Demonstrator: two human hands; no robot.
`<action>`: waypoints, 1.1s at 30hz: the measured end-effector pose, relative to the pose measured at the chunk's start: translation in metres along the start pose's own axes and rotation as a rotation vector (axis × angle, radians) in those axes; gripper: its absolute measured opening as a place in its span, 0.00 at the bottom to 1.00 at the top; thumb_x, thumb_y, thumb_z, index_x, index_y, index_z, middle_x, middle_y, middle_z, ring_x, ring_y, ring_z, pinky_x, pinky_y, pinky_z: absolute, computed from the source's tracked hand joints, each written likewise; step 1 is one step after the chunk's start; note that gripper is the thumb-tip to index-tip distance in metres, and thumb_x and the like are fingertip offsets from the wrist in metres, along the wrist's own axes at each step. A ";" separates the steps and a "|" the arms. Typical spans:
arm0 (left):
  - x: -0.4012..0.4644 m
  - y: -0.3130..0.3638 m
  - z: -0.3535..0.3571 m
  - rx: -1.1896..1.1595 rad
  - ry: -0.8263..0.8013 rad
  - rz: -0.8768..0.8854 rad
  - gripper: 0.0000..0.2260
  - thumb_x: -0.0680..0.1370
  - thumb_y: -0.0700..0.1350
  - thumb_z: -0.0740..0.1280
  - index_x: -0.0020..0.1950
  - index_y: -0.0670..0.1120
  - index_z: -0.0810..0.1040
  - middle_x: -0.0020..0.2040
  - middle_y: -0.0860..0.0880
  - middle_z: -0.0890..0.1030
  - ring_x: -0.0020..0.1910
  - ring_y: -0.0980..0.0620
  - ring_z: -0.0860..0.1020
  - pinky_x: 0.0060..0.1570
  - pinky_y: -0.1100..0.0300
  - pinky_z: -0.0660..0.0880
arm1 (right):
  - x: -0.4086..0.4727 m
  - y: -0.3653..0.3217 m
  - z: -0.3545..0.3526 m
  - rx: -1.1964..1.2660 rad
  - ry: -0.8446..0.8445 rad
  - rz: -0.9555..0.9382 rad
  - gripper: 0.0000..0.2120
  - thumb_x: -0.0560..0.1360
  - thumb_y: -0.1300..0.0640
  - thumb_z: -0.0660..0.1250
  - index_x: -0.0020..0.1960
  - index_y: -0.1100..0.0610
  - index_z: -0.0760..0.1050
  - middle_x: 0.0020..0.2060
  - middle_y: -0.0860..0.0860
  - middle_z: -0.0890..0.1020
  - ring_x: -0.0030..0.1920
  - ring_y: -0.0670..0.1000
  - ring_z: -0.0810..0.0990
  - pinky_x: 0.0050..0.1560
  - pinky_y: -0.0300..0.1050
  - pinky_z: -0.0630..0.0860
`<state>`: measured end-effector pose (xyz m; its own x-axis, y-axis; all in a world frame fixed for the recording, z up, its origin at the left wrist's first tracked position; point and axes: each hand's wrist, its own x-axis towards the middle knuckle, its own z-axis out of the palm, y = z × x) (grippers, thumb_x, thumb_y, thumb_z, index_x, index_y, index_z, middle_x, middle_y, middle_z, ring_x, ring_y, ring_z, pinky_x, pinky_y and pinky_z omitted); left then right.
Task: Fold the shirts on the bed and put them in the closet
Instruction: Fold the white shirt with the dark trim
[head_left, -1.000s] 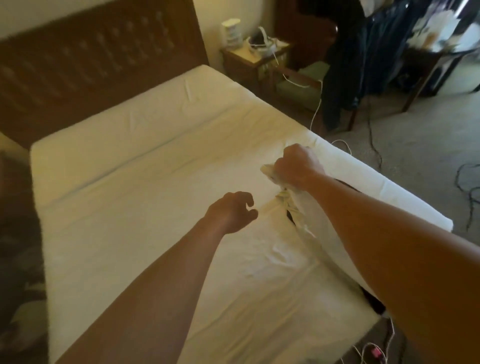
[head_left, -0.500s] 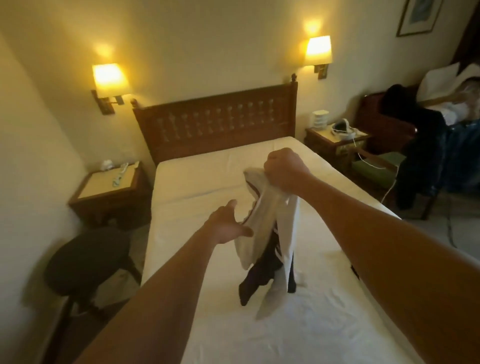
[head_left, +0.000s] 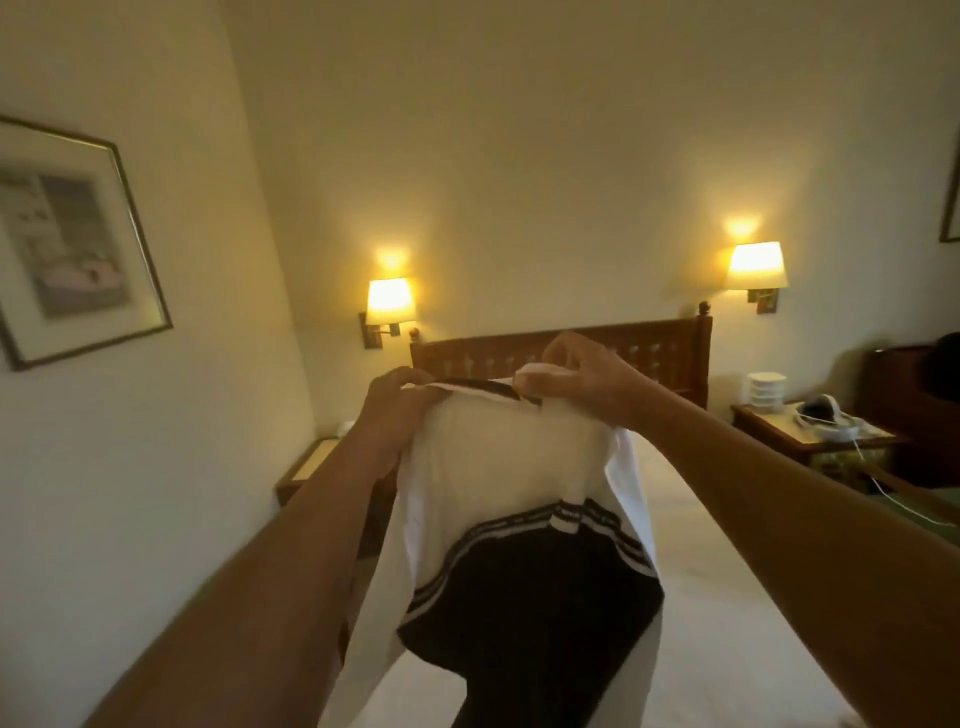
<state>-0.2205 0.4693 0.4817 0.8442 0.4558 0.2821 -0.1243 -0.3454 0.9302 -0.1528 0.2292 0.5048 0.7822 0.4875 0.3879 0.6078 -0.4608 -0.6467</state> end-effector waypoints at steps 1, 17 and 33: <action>0.004 0.011 -0.005 0.005 0.020 0.024 0.04 0.76 0.46 0.74 0.49 0.49 0.82 0.53 0.49 0.80 0.52 0.50 0.78 0.51 0.52 0.78 | 0.001 -0.003 -0.002 -0.034 -0.011 -0.034 0.26 0.68 0.35 0.75 0.56 0.50 0.72 0.49 0.45 0.77 0.48 0.45 0.76 0.42 0.38 0.72; 0.027 0.064 -0.009 0.509 0.020 0.524 0.09 0.72 0.39 0.75 0.50 0.45 0.81 0.48 0.51 0.81 0.46 0.55 0.78 0.42 0.65 0.71 | 0.022 0.043 -0.019 -0.343 0.291 -0.306 0.12 0.74 0.62 0.70 0.56 0.56 0.76 0.51 0.50 0.76 0.51 0.51 0.77 0.50 0.44 0.76; -0.005 0.028 0.029 0.571 -0.229 0.213 0.32 0.73 0.51 0.77 0.74 0.54 0.68 0.63 0.56 0.70 0.63 0.55 0.68 0.60 0.58 0.62 | 0.023 0.014 0.025 0.094 0.405 -0.073 0.09 0.77 0.63 0.66 0.44 0.51 0.81 0.37 0.42 0.81 0.39 0.42 0.78 0.34 0.33 0.69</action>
<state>-0.2131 0.4332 0.4991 0.9293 0.1651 0.3305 -0.0573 -0.8194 0.5703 -0.1294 0.2522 0.4886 0.7398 0.1768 0.6492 0.6629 -0.3570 -0.6581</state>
